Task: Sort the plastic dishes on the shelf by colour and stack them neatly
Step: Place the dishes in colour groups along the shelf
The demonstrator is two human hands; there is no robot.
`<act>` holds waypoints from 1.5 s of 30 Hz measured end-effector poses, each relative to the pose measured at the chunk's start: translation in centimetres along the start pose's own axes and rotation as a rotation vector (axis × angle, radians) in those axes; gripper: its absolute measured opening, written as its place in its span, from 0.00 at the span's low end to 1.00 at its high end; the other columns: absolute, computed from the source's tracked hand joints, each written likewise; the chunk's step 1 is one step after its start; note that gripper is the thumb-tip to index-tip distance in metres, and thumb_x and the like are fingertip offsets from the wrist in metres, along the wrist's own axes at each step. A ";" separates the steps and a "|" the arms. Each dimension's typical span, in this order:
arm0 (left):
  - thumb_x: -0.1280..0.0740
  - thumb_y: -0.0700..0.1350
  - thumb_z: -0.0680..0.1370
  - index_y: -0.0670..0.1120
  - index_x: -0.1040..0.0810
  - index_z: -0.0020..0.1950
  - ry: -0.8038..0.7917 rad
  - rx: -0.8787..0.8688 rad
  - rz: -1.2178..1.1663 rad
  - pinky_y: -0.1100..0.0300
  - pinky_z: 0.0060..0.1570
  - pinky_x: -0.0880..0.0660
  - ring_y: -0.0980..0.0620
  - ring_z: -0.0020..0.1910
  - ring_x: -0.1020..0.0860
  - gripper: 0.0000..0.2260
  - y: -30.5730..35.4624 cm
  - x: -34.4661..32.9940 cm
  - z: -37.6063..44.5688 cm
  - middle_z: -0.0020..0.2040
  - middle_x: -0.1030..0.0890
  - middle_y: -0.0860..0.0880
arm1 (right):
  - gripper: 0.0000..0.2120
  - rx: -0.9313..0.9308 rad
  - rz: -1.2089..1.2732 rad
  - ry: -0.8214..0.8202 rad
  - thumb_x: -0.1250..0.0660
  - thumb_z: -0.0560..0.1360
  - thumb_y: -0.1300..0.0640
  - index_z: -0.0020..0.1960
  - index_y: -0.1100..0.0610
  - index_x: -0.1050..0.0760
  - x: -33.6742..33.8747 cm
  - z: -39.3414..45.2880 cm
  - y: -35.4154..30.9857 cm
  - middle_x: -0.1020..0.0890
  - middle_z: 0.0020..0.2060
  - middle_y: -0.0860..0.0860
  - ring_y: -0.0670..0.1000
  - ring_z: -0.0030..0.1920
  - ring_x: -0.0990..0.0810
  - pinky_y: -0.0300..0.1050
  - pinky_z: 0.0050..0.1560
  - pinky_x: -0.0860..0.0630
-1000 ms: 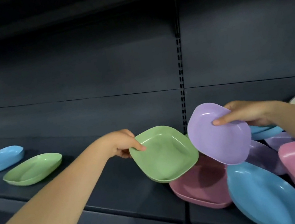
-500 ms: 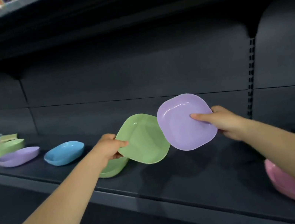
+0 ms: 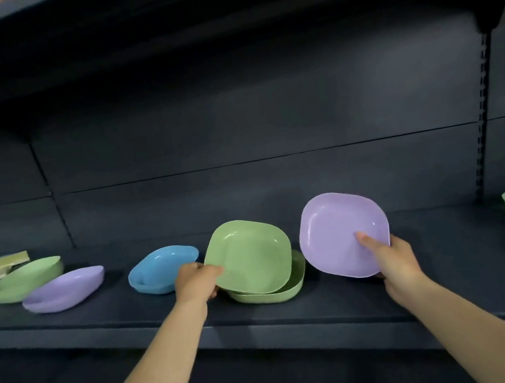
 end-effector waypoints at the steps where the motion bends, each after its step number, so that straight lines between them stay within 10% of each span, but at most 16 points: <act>1: 0.32 0.37 0.73 0.41 0.28 0.39 -0.028 0.014 0.007 0.57 0.35 0.31 0.47 0.36 0.29 0.06 -0.2 -0.1 0.2 0.40 0.25 0.42 | 0.16 0.007 0.007 0.019 0.30 0.74 0.55 0.60 0.60 0.26 0.0 0.0 0.1 0.20 0.53 0.55 0.58 0.54 0.21 0.52 0.51 0.24; 15: 0.31 0.37 0.71 0.44 0.30 0.51 -0.252 -0.026 0.364 0.60 0.45 0.32 0.48 0.49 0.28 0.12 -2.0 -2.1 1.1 0.50 0.26 0.47 | 0.14 0.050 0.024 0.063 0.30 0.74 0.56 0.58 0.58 0.26 -0.2 0.1 0.1 0.19 0.49 0.52 0.56 0.50 0.20 0.46 0.42 0.24; 30: 0.38 0.43 0.73 0.49 0.33 0.54 -0.037 -0.090 0.484 0.58 0.40 0.30 0.48 0.45 0.25 0.11 -2.1 -3.2 -0.9 0.42 0.25 0.52 | 0.13 0.055 -0.002 -0.007 0.30 0.74 0.56 0.57 0.58 0.25 -0.1 0.3 0.2 0.18 0.48 0.51 0.53 0.49 0.20 0.46 0.42 0.24; 45: 0.31 0.55 0.74 0.48 0.25 0.59 -0.154 -0.141 -0.143 0.62 0.50 0.34 0.56 0.52 0.26 0.17 -0.1 0.9 -0.5 0.54 0.24 0.53 | 0.09 0.331 -0.382 0.019 0.30 0.74 0.53 0.44 0.59 0.24 -7.5 -2.5 -1.8 0.19 0.42 0.56 0.56 0.41 0.22 0.53 0.45 0.23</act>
Point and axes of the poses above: each hand's wrist, its own z-axis towards the middle knuckle, its own x-axis out of the back of the hand, y = z × x, the point moved 1 cm from there along z, towards the middle knuckle
